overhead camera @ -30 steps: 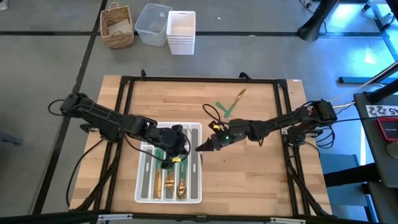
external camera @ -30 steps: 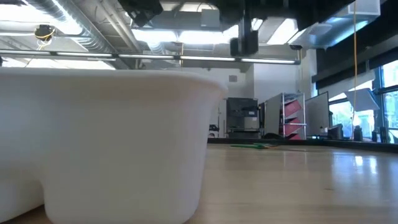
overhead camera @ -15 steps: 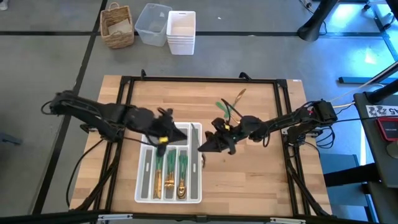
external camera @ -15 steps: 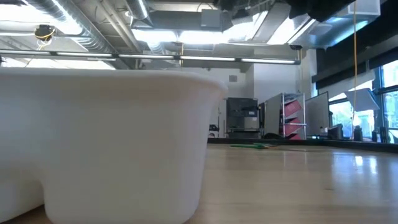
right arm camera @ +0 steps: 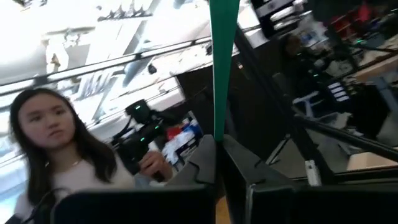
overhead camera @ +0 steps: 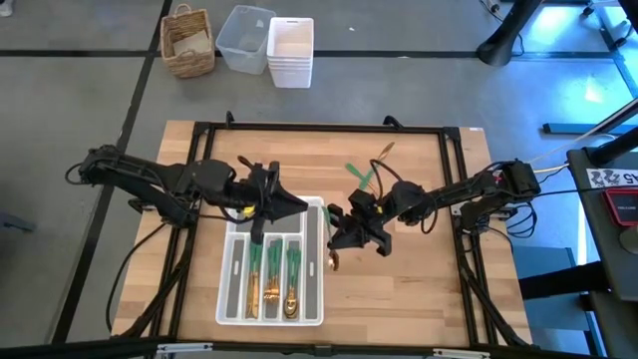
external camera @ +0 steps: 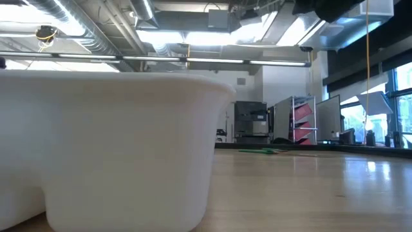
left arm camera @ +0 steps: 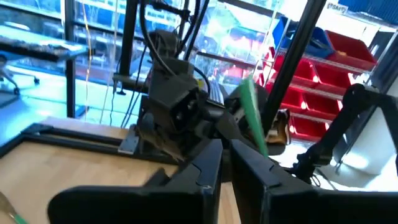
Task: Sort silverware
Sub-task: Put the spoon in the silverware tray
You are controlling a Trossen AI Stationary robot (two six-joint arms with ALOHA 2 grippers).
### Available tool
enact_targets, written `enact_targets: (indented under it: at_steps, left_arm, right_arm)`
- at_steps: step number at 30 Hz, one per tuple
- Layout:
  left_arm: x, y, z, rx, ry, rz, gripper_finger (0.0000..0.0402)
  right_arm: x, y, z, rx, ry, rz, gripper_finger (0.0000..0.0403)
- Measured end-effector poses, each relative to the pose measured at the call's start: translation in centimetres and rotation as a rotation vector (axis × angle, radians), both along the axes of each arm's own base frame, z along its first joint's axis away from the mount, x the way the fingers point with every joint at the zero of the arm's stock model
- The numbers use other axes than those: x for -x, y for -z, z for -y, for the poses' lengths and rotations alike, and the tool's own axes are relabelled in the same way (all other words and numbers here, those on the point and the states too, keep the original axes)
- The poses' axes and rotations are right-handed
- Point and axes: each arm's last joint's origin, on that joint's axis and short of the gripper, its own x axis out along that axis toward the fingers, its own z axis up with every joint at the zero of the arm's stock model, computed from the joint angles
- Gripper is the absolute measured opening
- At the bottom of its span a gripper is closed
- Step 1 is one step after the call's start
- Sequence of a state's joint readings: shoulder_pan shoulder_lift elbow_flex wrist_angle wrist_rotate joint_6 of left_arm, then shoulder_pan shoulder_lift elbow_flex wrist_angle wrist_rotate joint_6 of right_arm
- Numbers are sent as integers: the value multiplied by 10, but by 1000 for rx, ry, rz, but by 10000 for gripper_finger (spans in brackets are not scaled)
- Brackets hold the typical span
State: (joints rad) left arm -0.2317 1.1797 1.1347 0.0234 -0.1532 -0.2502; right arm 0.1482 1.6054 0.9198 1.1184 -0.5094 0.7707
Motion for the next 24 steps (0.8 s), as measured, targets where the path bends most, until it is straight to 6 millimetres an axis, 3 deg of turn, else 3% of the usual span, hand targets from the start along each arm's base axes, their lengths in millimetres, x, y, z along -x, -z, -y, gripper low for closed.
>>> enact_targets:
  at_steps: [5, 12, 24]
  left_arm:
    - [-5, 0, 1, 40, 0, 27, 74]
    - [-37, 12, 14, 90, 116, 116, 152]
    - [-53, 17, 19, 130, 197, 185, 163]
  right_arm:
    - [-1, -10, -2, 57, -40, 70, 9]
    - [-5, -21, 4, 134, -21, 147, 9]
    - [-6, -23, 9, 148, -32, 156, 9]
